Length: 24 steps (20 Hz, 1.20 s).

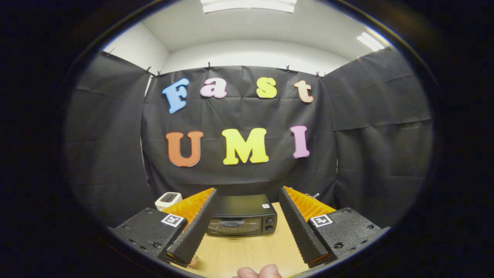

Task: Open the toaster oven, put the food inside, and close the toaster oven door.

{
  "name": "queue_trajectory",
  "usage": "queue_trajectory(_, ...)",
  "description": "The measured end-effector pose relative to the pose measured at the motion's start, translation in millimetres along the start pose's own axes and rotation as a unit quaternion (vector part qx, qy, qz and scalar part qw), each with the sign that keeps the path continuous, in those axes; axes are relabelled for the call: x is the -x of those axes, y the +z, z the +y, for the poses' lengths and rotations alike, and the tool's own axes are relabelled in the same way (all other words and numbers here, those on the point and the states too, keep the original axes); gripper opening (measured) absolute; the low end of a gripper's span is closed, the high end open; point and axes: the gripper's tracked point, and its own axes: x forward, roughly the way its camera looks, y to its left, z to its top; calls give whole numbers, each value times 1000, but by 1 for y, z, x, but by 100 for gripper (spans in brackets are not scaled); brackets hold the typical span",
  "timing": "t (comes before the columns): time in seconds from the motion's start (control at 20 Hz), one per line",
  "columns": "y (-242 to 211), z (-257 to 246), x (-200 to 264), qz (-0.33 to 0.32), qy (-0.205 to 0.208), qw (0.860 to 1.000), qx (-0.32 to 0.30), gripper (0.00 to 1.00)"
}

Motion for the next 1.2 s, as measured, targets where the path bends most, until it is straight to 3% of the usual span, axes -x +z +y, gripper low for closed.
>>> queue_trajectory(0.8, -12, 11, -15, 14, 3, 1000, 11, 100)
queue_trajectory(1.2, -41, 23, -75, 56, 20, 998, 8, 100)
